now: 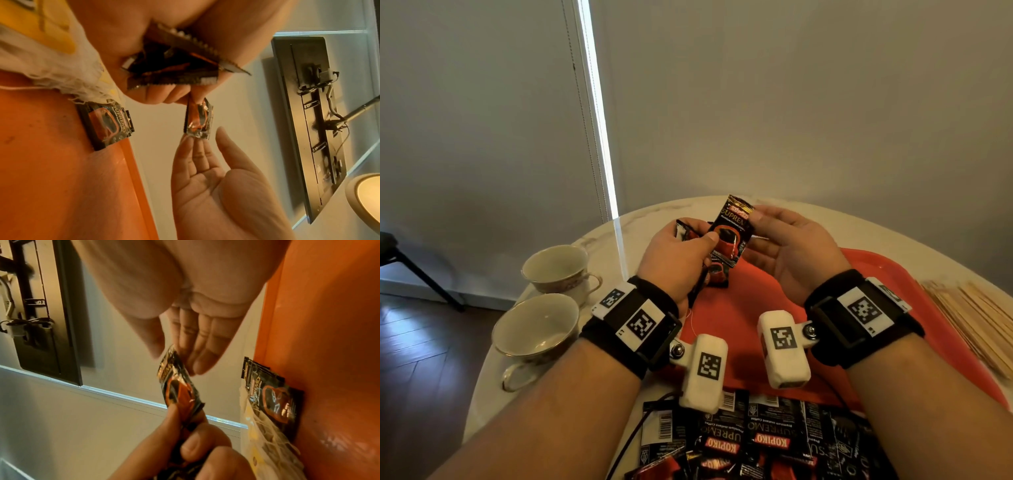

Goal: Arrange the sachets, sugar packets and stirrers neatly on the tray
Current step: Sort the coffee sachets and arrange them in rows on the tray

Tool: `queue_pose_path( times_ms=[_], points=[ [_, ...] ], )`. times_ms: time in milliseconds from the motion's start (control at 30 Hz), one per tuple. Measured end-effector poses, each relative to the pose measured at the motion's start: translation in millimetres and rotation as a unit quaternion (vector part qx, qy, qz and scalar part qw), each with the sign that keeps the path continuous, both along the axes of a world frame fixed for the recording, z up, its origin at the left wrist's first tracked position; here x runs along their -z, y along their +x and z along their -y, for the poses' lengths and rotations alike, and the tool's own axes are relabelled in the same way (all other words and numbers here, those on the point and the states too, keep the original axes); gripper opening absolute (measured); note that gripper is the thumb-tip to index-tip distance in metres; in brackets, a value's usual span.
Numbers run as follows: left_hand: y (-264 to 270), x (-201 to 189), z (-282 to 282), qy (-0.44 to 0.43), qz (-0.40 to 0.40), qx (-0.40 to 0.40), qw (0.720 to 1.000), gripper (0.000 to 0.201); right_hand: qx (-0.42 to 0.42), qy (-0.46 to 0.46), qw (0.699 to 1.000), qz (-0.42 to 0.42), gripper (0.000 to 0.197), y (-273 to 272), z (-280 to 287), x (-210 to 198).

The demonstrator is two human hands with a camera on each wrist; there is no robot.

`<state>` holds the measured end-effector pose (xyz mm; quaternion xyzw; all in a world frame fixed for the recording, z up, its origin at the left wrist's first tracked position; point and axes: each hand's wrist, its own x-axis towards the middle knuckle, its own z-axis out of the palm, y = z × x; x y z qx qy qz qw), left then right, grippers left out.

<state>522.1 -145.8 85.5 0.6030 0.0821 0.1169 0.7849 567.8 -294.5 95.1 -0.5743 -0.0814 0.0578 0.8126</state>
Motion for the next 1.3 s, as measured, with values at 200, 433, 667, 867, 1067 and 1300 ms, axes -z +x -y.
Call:
queue_pose_path(
  times_ms=[200, 433, 667, 867, 1067, 1300],
  points=[
    [-2, -3, 0, -0.024, 0.008, -0.017, 1.000, 0.010, 0.030, -0.050, 0.998, -0.038, 0.018, 2, 3, 3],
    [5, -7, -14, -0.134, -0.027, -0.084, 0.987, 0.020, -0.004, -0.189, 0.969, -0.162, 0.012, 12, 0, 25],
    [4, -8, -16, -0.176, -0.022, -0.102, 0.979, 0.026, -0.015, -0.315, 0.931, -0.183, 0.007, 21, -12, 24],
    [4, -7, -16, -0.192, -0.031, -0.074, 0.978, 0.015, -0.005, -0.366, 0.915, -0.170, 0.010, 23, -21, 18],
    [9, -3, -17, -0.140, -0.044, -0.078, 0.986, 0.020, -0.005, -0.372, 0.912, -0.172, 0.009, 21, -23, 18],
    [17, 4, -18, -0.177, -0.069, -0.064, 0.980, 0.027, -0.012, -0.252, 0.957, -0.140, 0.010, 7, -13, 12]
  ],
)
